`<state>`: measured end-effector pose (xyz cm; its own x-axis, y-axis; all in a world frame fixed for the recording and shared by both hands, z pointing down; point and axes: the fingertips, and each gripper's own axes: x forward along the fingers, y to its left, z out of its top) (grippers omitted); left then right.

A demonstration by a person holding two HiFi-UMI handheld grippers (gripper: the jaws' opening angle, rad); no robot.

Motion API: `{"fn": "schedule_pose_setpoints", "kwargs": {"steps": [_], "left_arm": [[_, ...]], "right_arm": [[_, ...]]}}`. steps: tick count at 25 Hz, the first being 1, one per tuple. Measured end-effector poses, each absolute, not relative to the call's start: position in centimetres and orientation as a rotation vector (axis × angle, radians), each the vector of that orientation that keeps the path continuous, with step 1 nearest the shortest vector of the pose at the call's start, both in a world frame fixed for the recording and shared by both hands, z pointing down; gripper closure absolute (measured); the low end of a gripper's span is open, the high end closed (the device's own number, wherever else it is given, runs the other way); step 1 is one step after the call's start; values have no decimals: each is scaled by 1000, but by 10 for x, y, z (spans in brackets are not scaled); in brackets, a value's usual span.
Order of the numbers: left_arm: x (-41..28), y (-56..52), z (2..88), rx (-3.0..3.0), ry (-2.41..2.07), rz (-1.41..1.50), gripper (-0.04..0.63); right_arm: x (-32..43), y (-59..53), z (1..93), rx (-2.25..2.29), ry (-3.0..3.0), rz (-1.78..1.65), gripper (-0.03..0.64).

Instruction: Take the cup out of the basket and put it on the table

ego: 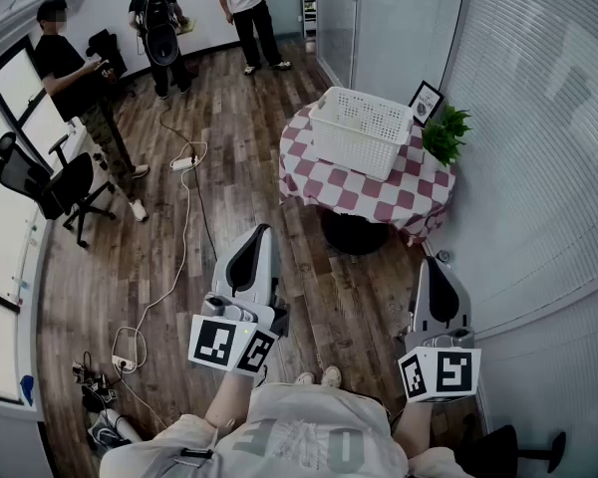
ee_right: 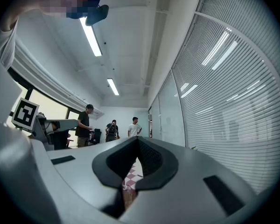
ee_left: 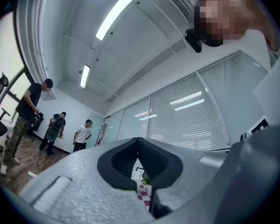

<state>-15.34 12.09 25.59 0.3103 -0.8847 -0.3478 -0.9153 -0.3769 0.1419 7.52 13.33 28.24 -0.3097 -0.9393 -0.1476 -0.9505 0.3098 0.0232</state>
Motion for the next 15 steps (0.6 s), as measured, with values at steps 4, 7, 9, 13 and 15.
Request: {"fn": "schedule_pose_setpoints", "kwargs": {"steps": [4,7,9,13,15], "left_arm": [[-152,120,256,-2478,1708,564,589],[-148,121,258,-2480,1709,554,589],[-147,121,258,-2479,1713,552,589],[-141,116,259,-2476,1717,552,589],[-136,113,258,-2478,1712,553,589]], "right_arm": [[76,133,282,-1775,2456,158,607],[80,133,286,-1774,2453,146,607],[83,132,288,-1773,2449,137,607],[92,130,289,-1757,2433,127,607],[99,131,288,-1746,2414,121,607]]}}
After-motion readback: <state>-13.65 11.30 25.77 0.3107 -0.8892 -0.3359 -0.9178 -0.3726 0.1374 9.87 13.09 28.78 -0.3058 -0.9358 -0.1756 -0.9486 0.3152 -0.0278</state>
